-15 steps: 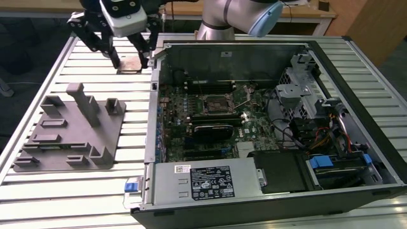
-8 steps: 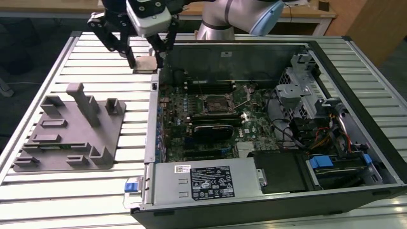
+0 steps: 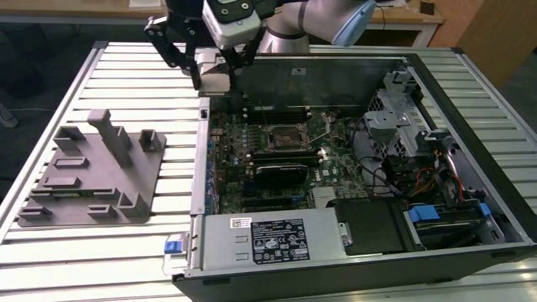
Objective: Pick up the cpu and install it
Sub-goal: 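Pick up the cpu and move it towards the insertion slot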
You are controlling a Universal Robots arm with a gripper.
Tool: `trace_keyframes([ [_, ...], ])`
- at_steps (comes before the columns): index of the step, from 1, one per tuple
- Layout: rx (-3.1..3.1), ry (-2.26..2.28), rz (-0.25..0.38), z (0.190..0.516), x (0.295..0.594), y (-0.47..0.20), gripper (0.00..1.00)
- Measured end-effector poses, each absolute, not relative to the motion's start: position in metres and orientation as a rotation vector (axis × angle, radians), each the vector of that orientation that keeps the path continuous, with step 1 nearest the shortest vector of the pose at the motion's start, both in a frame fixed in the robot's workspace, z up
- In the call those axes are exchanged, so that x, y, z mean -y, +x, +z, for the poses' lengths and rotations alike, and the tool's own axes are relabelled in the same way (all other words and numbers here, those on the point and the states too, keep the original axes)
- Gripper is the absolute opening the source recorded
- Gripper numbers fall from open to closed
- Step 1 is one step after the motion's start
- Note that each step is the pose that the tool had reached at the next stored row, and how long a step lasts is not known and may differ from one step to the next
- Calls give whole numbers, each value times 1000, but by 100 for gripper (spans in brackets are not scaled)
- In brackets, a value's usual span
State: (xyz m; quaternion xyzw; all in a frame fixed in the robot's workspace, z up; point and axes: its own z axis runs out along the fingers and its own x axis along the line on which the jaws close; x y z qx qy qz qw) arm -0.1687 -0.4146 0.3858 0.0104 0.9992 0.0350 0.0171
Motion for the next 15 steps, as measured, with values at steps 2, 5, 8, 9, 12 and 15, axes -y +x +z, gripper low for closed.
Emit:
trace_keyframes([
  [2, -3105, 33, 109, 386, 414, -161, 55],
  [5, -3106, 32, 109, 386, 413, -152, 55],
  [8, -3106, 33, 109, 385, 412, -143, 55],
  [9, -3107, 33, 109, 384, 412, -140, 55],
  [12, -3108, 33, 109, 382, 410, -131, 55],
  [15, -3109, 33, 109, 378, 408, -123, 55],
])
